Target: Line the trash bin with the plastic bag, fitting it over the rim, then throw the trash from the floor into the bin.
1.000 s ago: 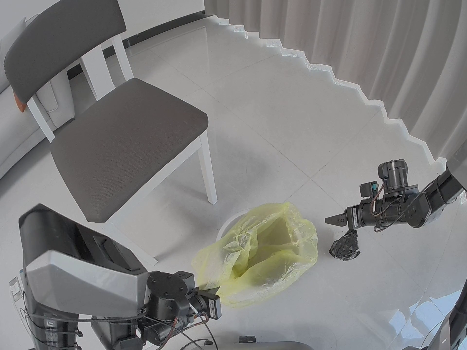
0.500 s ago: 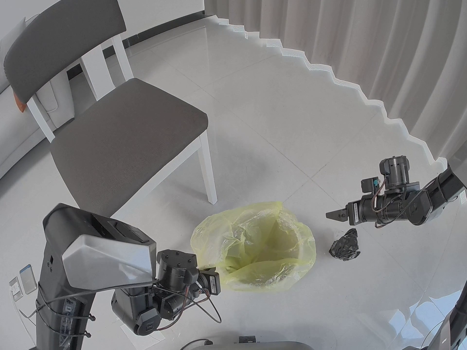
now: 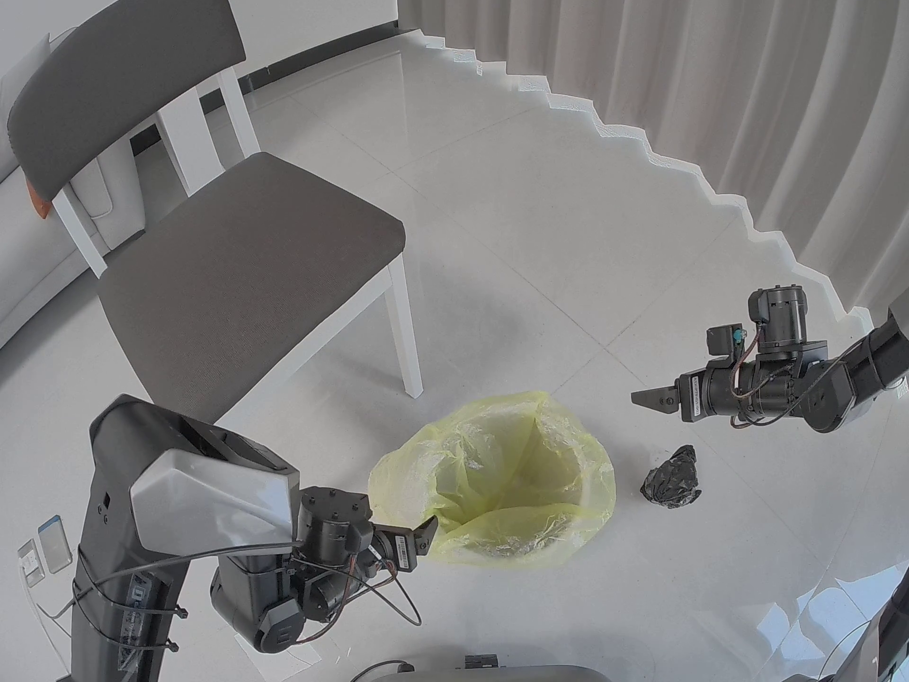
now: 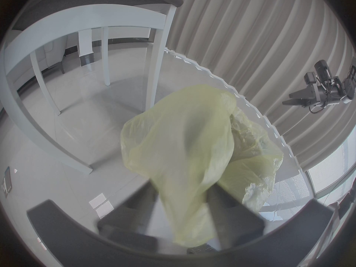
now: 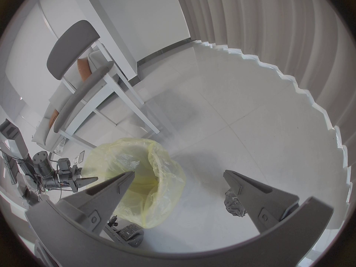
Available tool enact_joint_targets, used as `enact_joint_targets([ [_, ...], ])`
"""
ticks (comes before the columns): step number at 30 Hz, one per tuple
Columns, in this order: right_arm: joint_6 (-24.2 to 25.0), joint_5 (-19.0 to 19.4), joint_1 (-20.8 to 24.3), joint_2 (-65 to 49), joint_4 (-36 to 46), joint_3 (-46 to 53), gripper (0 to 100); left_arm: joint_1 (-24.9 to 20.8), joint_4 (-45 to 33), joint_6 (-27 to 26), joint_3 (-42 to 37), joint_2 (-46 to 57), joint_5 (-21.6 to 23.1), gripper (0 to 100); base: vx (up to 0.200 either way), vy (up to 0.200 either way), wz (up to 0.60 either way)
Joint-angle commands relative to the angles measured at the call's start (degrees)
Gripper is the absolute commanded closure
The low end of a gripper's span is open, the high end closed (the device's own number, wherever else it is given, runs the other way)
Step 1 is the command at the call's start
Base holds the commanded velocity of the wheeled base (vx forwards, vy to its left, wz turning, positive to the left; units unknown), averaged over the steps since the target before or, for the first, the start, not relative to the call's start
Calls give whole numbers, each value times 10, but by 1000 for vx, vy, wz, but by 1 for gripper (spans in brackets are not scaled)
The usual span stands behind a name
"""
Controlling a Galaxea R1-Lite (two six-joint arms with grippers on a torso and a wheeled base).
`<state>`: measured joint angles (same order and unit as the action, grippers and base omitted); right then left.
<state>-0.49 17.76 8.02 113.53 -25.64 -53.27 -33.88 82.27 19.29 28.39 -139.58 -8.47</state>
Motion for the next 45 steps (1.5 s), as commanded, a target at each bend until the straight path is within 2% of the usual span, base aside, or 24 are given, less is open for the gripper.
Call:
enact_joint_targets([
  [1,2,0,2,-16,0,2,0,1,46,-1,-58,9,-3,0,0,0,0],
  [3,2,1,0,-27,1,5,0,4,77,-9,-92,12,-4,0,0,0,0],
  [5,2,1,-2,-40,0,13,0,14,77,-20,-119,29,-4,0,0,0,0],
  [8,2,1,-11,-62,1,26,0,33,77,-23,-119,73,-3,0,0,0,0],
  [14,2,10,-16,-98,0,64,0,36,39,-79,-22,95,6,0,0,0,0],
  [19,2,10,-18,-117,-1,93,0,24,-10,-79,53,94,15,0,0,0,0],
  [21,2,11,-23,-123,-9,109,0,23,-60,-79,103,91,26,0,0,0,0],
  [25,3,11,-25,-124,-30,132,0,21,-110,-76,160,74,30,0,0,0,0],
  [33,3,14,-39,-124,-52,149,0,14,-185,-65,234,42,41,0,0,0,0],
  [45,3,29,-53,-120,-53,153,0,9,-251,-69,290,24,46,0,0,0,0],
])
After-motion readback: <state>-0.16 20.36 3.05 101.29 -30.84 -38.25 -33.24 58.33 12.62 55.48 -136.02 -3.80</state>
